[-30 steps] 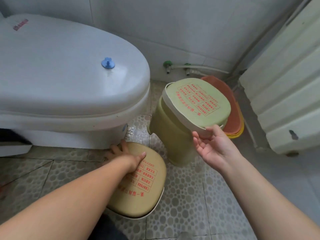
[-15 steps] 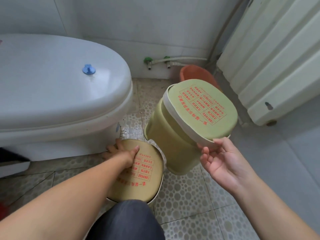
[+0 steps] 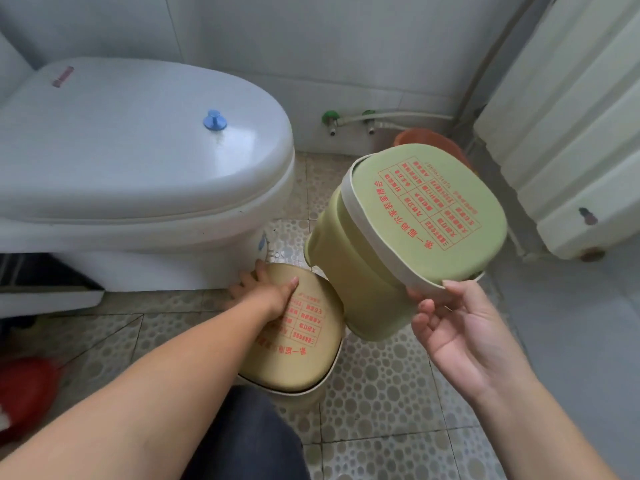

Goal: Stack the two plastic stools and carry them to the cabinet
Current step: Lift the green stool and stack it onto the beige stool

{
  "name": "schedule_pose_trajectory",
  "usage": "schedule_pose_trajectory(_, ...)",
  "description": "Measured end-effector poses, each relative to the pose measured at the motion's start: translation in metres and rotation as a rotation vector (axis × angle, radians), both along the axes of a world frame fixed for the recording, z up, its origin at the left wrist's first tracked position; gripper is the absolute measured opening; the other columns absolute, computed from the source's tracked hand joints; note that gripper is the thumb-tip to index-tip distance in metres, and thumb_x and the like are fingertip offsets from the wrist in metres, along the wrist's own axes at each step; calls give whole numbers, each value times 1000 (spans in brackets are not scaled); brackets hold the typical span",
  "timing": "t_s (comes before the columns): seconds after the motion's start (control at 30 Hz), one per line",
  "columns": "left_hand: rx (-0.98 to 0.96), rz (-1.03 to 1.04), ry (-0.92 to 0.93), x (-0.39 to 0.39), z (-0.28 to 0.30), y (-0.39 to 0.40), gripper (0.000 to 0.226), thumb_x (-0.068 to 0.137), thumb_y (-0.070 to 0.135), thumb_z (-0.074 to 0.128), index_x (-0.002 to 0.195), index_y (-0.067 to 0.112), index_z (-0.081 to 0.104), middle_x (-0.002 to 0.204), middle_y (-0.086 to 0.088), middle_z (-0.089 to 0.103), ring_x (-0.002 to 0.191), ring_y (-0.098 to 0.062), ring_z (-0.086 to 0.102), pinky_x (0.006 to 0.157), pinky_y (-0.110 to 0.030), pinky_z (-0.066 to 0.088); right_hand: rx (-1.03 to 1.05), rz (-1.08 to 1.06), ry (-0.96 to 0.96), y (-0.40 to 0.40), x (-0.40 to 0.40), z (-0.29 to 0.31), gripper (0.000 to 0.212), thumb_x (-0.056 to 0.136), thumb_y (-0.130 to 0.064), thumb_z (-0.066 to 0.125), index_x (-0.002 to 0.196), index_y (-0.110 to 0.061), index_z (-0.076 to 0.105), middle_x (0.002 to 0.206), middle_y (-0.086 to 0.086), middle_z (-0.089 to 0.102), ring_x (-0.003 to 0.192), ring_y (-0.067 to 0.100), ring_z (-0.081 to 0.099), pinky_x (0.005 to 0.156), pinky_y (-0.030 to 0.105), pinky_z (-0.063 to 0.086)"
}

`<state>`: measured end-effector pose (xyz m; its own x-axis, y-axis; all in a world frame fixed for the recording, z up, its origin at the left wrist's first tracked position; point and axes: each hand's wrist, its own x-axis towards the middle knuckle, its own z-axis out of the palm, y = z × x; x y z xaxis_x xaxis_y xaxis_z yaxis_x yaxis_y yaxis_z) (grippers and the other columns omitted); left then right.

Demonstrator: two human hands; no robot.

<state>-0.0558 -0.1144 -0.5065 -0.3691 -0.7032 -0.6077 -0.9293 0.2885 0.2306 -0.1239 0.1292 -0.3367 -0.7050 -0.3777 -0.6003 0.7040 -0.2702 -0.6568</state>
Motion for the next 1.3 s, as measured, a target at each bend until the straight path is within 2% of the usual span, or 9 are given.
schedule_pose_trajectory(0.23, -9, 89, 210, 26, 3, 2, 82, 99, 55, 48, 162, 17, 10, 166, -16, 21, 152, -37, 23, 119, -51, 23, 13, 84, 47, -7, -6, -1, 14, 98, -13, 54, 97, -5, 65, 73, 16, 73, 51, 9, 57, 46, 19, 53)
schedule_pose_trajectory(0.33, 51, 239, 328, 50, -2, 5, 82, 100, 48, 53, 161, 11, 12, 165, -20, 22, 151, -40, 27, 121, -51, 25, 27, 137, 57, -2, -8, -8, 14, 98, -11, 53, 96, -4, 64, 71, 15, 72, 51, 9, 57, 47, 18, 53)
schedule_pose_trajectory(0.47, 130, 383, 308, 73, 1, -5, 73, 105, 30, 51, 159, -1, 13, 160, -28, 35, 146, -42, 39, 117, -42, 35, -5, 189, 44, 5, -20, -19, 14, 98, -12, 52, 99, -5, 64, 69, 13, 73, 49, 8, 58, 47, 18, 53)
schedule_pose_trajectory(0.6, 90, 363, 228, 89, 4, -2, 55, 109, 31, 41, 151, -4, 38, 152, -27, 48, 138, -40, 49, 108, -40, 42, -36, 211, 28, -1, -38, -24, 14, 98, -13, 53, 102, -7, 65, 69, 12, 72, 48, 7, 58, 45, 18, 52)
schedule_pose_trajectory(0.73, 107, 418, 289, 96, 8, 5, 44, 109, 31, 38, 144, 5, 49, 133, -20, 60, 116, -38, 61, 92, -47, 57, -53, 226, 24, -4, -52, -30, 12, 97, -13, 55, 101, -8, 65, 65, 10, 73, 45, 6, 58, 45, 18, 52)
schedule_pose_trajectory(0.93, 297, 778, 476, 104, 14, 13, 32, 107, 10, 36, 112, 17, 67, 103, -10, 65, 102, -27, 57, 89, -45, 48, -51, 233, 8, -4, -64, -36, 12, 95, -13, 55, 102, -8, 64, 74, 15, 71, 44, 8, 57, 44, 17, 49)
schedule_pose_trajectory(1.03, 356, 883, 518, 106, 20, 18, 24, 106, 12, 46, 94, 17, 66, 89, -5, 60, 93, -23, 55, 89, -46, 45, -55, 223, -12, -4, -68, -35, 22, 94, -12, 56, 114, -8, 65, 81, 18, 72, 44, 8, 57, 43, 18, 49)
schedule_pose_trajectory(1.17, 424, 904, 500, 105, 18, 20, 17, 107, 21, 49, 113, 15, 64, 93, -6, 60, 88, -20, 57, 82, -44, 49, -52, 217, -13, 2, -77, -31, 35, 93, -13, 57, 125, -2, 65, 83, 17, 73, 44, 8, 57, 43, 18, 48)
schedule_pose_trajectory(1.3, 429, 893, 500, 98, 14, 21, 16, 107, 21, 50, 104, 9, 60, 84, -8, 56, 73, -22, 53, 80, -44, 51, -67, 224, 17, 6, -86, -21, 35, 93, -14, 57, 125, -1, 66, 79, 16, 74, 44, 8, 56, 42, 18, 48)
